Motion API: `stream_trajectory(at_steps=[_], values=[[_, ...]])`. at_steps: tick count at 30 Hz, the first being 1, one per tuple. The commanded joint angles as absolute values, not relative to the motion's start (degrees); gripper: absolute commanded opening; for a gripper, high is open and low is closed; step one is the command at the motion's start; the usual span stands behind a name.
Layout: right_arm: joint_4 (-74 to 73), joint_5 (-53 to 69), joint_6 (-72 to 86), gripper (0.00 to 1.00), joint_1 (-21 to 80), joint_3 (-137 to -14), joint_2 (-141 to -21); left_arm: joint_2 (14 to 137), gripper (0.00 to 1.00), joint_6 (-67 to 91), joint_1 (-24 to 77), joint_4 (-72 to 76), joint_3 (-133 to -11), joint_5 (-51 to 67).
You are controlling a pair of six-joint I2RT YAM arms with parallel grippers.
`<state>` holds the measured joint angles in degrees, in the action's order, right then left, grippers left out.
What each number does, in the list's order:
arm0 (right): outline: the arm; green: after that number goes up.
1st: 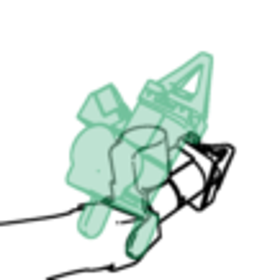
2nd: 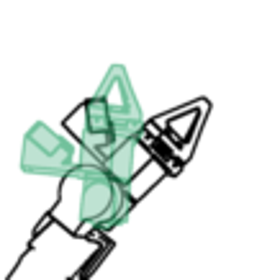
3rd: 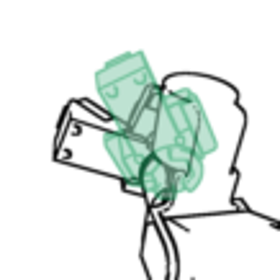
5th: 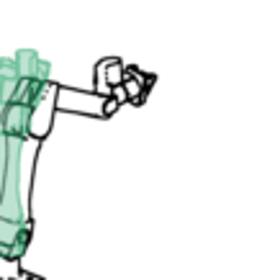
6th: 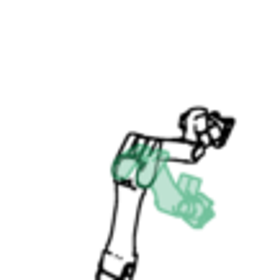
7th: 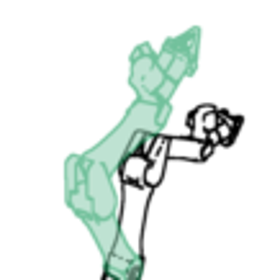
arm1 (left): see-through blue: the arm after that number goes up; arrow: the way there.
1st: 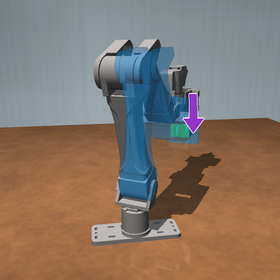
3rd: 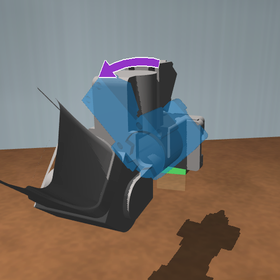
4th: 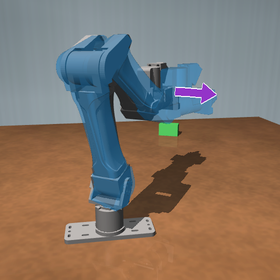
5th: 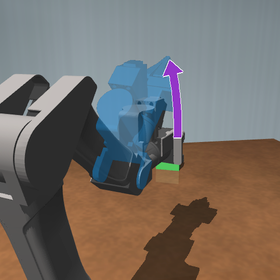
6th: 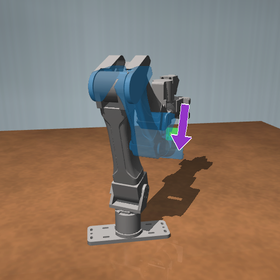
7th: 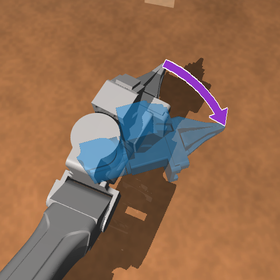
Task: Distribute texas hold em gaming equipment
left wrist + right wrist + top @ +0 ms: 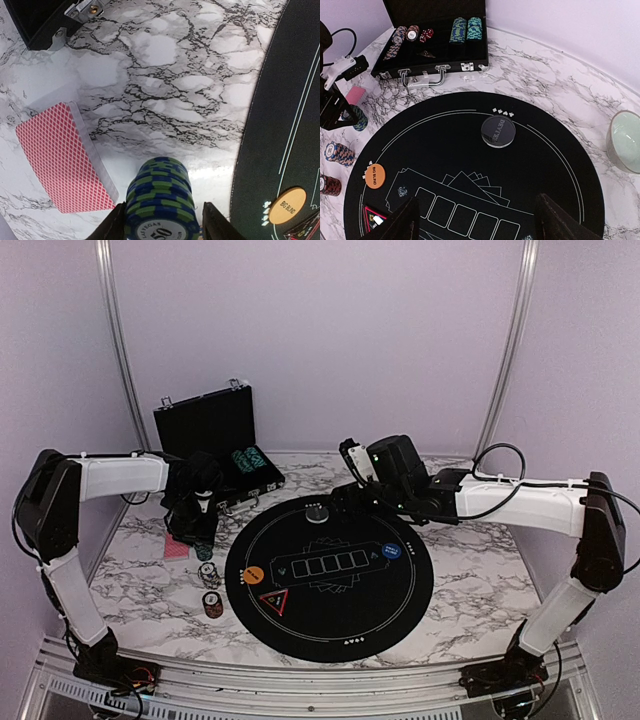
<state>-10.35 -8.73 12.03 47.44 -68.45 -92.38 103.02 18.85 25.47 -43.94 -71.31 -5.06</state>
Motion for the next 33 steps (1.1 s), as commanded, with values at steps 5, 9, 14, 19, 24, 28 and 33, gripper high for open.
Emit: stream_trajectory(at_steps=[5,9,14,19,24,28,33], values=[[-10.1,-9.7,12.0,0.76,47.4,-69.7,-92.6,103.8,0.5,18.3,25.1,-46.1,-72.8,-6.4],[-10.1,-9.7,12.2,0.76,47.4,-69.7,-92.6,104.1,0.48,18.0,25.1,-46.1,-72.9,-6.6],[-10.1,-9.8,12.3,0.76,47.3,-69.7,-92.6,104.2,0.46,17.9,25.1,-46.1,-73.2,-6.7],[-10.3,-9.7,12.3,0.76,47.4,-69.8,-92.8,104.6,0.43,17.7,25.1,-46.1,-73.3,-6.7],[-10.4,-9.9,12.5,0.76,47.4,-69.9,-92.6,104.8,0.38,17.3,25.1,-46.1,-73.6,-6.5],[-10.4,-9.9,12.6,0.76,47.3,-69.8,-92.7,104.8,0.35,17.0,25.1,-46.2,-73.7,-6.4],[-10.4,-10.0,12.7,0.76,47.3,-69.9,-92.6,104.7,0.33,16.5,25.1,-46.6,-74.2,-6.5]])
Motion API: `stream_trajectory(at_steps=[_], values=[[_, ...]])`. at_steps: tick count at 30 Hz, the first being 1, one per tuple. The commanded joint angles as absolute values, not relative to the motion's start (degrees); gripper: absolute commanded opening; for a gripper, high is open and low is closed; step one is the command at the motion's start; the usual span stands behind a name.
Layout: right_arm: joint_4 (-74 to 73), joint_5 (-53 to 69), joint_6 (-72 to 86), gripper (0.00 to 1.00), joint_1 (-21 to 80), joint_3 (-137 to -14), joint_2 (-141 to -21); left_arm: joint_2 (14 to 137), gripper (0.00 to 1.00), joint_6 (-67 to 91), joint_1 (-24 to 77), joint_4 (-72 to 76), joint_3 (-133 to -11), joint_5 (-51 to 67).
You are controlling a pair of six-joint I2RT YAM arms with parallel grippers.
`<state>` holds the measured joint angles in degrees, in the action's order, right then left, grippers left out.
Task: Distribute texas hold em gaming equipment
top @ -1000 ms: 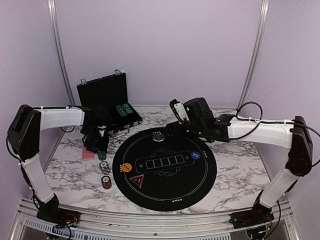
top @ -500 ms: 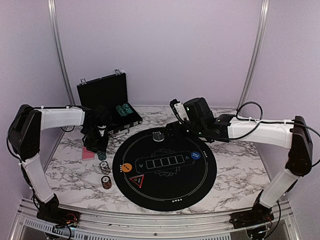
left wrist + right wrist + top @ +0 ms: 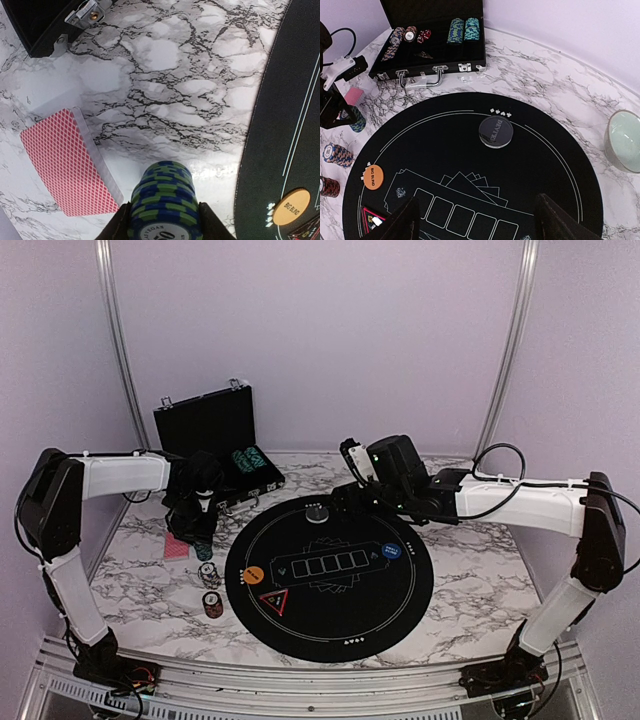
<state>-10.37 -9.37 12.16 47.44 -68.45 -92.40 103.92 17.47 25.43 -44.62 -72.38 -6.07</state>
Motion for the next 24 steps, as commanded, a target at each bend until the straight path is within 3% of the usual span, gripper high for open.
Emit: stream_trajectory(at_steps=[1,24], values=[[-10.4,-9.9,12.7,0.76,47.4,-69.8,-92.6,104.6,0.33,16.5,25.1,-46.8,-74.3,-6.6],[-11.3,-10.7,13.7,0.76,47.3,-70.7,-93.6,105.0,0.3,15.1,25.7,-50.4,-78.4,-5.4]])
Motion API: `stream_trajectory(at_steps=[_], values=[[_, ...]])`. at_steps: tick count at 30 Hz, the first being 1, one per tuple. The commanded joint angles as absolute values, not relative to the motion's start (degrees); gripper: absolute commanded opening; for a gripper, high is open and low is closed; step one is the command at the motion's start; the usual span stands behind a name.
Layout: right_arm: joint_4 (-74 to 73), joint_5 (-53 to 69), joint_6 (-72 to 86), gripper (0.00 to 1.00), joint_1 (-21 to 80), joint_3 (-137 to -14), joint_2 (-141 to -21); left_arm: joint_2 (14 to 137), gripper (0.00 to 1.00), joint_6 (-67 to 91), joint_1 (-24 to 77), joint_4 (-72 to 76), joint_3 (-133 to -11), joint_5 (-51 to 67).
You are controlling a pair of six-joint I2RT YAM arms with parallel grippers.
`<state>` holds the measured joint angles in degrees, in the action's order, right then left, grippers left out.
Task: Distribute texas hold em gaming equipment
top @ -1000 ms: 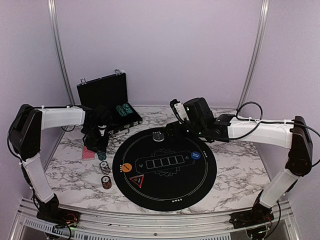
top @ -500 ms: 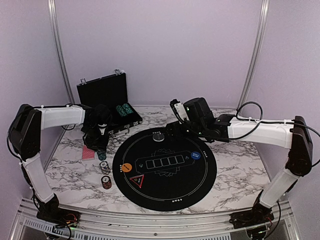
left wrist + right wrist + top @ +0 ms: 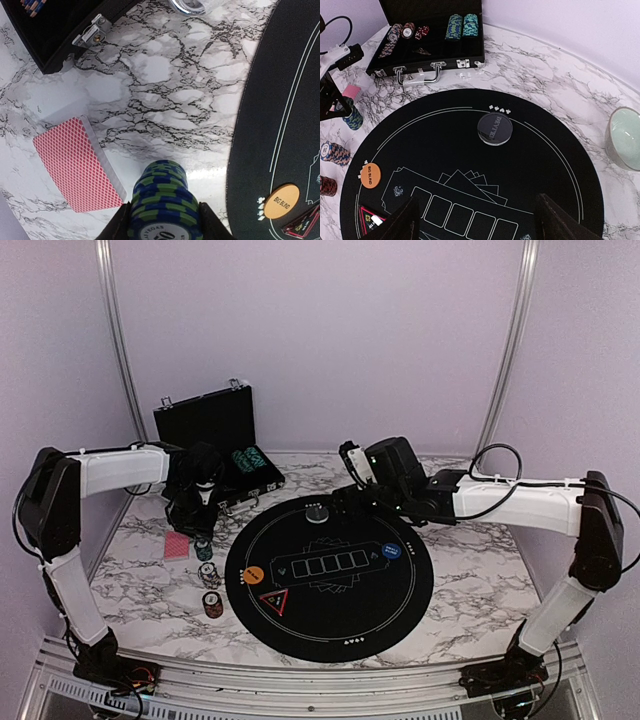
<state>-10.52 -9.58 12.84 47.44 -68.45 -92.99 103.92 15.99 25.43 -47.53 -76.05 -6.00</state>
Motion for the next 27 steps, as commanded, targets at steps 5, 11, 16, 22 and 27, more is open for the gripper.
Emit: stream_trajectory(at_steps=[5,11,16,22,27], values=[[-11.6,-11.5,14.0,0.76,46.8,-70.3,-93.0,106.2,0.3,15.1,27.2,-51.6,-81.1,-5.3],[-11.4,-10.1,15.8,0.75,43.6,-67.0,-90.7,109.2,0.3,15.8,30.3,-53.1,-86.3,-5.4],[-10.5,-8.4,17.3,0.75,40.4,-62.8,-88.1,112.7,0.29,16.4,33.3,-54.6,-91.1,-5.2],[-10.2,-7.9,17.8,0.75,37.2,-58.6,-85.5,117.2,0.29,17.9,37.4,-55.6,-97.7,-3.8],[-10.3,-8.0,17.7,0.75,35.4,-55.9,-83.6,121.7,0.29,19.3,41.1,-56.5,-103.4,-3.0]])
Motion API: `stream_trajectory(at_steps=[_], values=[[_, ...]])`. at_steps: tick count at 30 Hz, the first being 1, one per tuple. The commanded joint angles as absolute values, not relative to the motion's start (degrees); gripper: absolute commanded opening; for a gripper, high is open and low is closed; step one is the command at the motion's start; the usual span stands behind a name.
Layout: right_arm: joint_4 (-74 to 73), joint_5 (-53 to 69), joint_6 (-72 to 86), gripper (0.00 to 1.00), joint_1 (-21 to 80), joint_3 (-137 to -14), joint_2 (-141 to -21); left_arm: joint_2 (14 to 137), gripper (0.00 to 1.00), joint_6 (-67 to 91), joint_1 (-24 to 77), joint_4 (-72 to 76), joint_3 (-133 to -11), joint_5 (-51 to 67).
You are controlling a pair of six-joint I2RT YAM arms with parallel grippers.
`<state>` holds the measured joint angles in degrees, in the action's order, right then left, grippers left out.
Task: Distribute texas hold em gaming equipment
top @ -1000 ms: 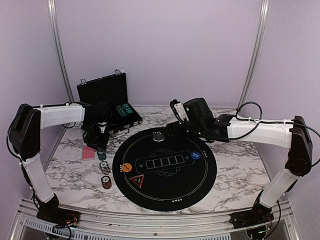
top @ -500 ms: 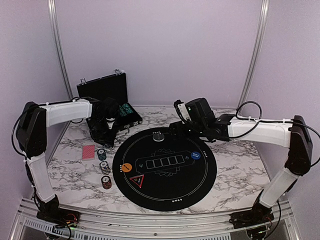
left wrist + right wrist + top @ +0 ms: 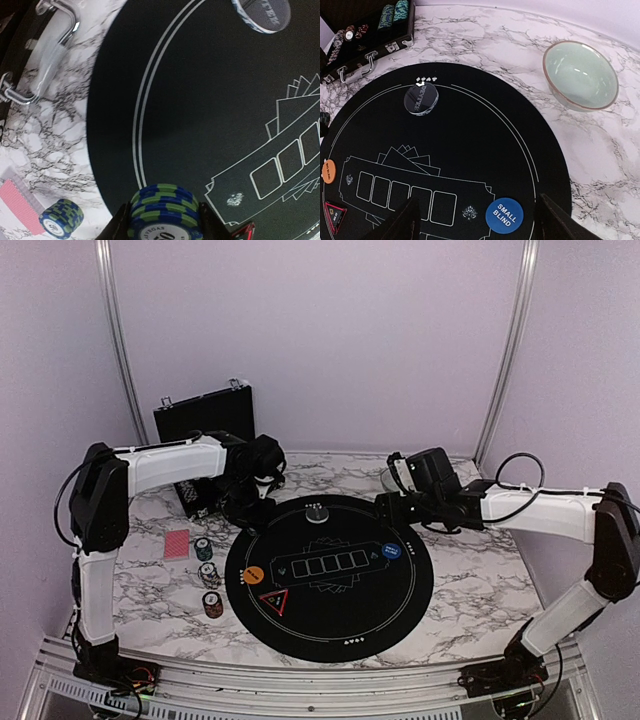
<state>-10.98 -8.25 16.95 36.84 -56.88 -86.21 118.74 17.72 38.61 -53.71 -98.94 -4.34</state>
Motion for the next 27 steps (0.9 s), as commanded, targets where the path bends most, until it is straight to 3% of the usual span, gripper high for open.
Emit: stream_trajectory(at_steps=[1,13,27], values=[[-10.3,-8.0,17.6,0.75,35.1,-55.3,-83.3,122.8,0.29,19.5,42.1,-56.7,-104.4,-2.8],[-11.2,-9.7,17.9,0.75,34.1,-50.7,-79.4,135.4,0.29,21.8,51.4,-59.3,-117.4,-0.4],[-11.5,-9.9,18.4,0.75,33.5,-49.4,-78.1,139.3,0.34,21.9,54.8,-60.0,-119.8,-1.1]])
